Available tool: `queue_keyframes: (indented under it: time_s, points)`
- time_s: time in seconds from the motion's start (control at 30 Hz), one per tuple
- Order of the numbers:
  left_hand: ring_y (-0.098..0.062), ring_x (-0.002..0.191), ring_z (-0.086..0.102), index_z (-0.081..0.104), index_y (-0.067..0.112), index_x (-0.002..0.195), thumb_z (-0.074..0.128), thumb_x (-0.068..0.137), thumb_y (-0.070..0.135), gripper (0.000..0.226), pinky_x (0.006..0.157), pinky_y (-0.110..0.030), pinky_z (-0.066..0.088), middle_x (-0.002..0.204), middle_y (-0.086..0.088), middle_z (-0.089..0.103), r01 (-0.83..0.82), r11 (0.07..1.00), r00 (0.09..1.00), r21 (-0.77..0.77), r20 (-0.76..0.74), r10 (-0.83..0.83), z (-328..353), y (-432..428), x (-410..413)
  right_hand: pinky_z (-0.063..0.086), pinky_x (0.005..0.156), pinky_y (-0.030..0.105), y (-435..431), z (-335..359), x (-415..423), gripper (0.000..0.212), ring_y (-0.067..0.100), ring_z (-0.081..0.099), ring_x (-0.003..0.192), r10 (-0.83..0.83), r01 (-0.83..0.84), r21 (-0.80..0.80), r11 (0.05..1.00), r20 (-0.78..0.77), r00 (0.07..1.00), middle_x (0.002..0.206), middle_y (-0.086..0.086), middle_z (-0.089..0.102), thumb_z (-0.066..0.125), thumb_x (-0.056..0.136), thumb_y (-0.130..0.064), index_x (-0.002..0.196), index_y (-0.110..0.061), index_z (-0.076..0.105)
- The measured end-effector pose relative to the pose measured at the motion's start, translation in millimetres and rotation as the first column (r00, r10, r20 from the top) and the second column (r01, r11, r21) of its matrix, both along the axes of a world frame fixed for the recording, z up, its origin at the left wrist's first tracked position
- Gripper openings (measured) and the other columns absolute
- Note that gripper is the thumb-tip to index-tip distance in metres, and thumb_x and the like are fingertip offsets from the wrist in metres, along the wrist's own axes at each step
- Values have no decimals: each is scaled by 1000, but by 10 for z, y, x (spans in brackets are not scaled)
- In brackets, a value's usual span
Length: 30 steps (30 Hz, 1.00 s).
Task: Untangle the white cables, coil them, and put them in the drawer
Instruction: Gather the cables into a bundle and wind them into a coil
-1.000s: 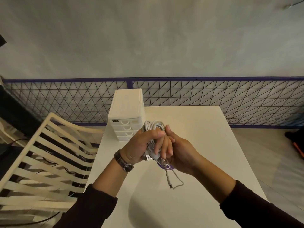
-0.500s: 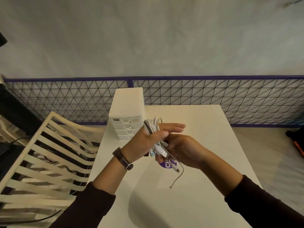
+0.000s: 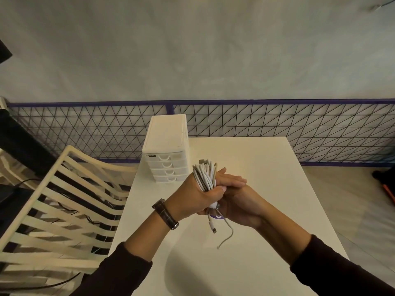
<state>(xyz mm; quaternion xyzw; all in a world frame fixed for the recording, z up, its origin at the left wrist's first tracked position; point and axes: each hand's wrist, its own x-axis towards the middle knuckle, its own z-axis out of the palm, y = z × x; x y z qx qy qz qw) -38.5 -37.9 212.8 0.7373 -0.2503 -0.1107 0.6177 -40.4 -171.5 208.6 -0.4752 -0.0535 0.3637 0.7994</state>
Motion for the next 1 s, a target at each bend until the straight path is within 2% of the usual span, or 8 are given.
queue_keyframes:
  time_s: [0.2, 0.23, 0.27, 0.3, 0.37, 0.47, 0.67, 1.0]
  points:
    - [-16, 122, 54, 70, 20, 102, 64, 82, 31, 24, 115, -26, 24, 112, 10, 69, -1, 1000, 998, -27, -70, -1, -12, 46, 29, 53, 74, 34, 109, -236, -5, 25, 26, 58, 95, -75, 70, -191, 979, -21, 997, 107, 14, 57, 40, 93, -13, 113, -8, 56]
    - [-13, 119, 56, 70, 20, 101, 65, 81, 28, 22, 112, -21, 27, 109, 14, 69, -1, 1000, 998, -12, -61, 0, -12, 47, 22, 54, 80, 37, 7, -144, -81, 26, 26, 57, 102, -74, 116, 190, 975, -215, 974, 115, 15, 54, 37, 95, -4, 116, -4, 52]
    - [-9, 116, 58, 72, 19, 99, 68, 80, 24, 20, 106, -17, 33, 106, 16, 70, -25, 1000, 997, -8, -68, 24, -16, 49, 12, 52, 84, 39, 154, -204, -97, 28, 27, 60, 101, -313, 248, -284, 926, -214, 925, 119, 20, 53, 34, 95, 4, 114, -1, 53]
    - [-8, 110, 61, 73, 17, 97, 70, 77, 22, 21, 99, -16, 40, 101, 16, 71, -89, 996, 992, -23, -94, 86, -14, 40, -12, 52, 82, 40, 57, -171, -159, 29, 30, 64, 95, -33, 39, 49, 998, -115, 993, 117, 26, 55, 33, 94, 5, 110, -1, 56]
    - [-11, 91, 67, 73, 16, 96, 71, 74, 23, 23, 75, -16, 52, 89, 7, 74, -311, 946, 934, -93, -216, 286, -45, 28, -48, 54, 74, 40, 160, -52, -12, 30, 35, 66, 84, -304, 333, -164, 929, 176, 936, 108, 31, 61, 35, 94, -2, 110, -1, 59]
    - [-1, 67, 65, 68, 22, 94, 63, 84, 18, 12, 56, -11, 47, 74, 8, 73, -483, 864, 841, -142, -351, 412, -96, -8, -75, 58, 72, 41, 72, -36, 78, 31, 33, 68, 84, -425, 445, -149, 883, 148, 893, 108, 28, 64, 38, 93, -4, 119, -3, 56]
    - [-21, 84, 68, 68, 16, 99, 60, 87, 14, 15, 76, -34, 55, 90, -6, 73, -569, 796, 743, -206, -545, 389, -109, -39, -24, 56, 57, 23, 124, -80, 52, 23, 13, 71, 67, -463, 498, -213, 840, 195, 864, 87, 5, 70, 39, 98, -6, 104, -16, 60]
    - [-21, 76, 66, 72, 16, 87, 69, 74, 25, 17, 73, -35, 51, 85, -7, 68, -303, 933, 767, -196, -632, 116, -39, 125, 38, 50, 91, 32, 115, -105, 90, 27, 16, 60, 102, -242, 553, -392, 736, 610, 755, 109, 1, 63, 38, 98, -4, 108, -24, 53]
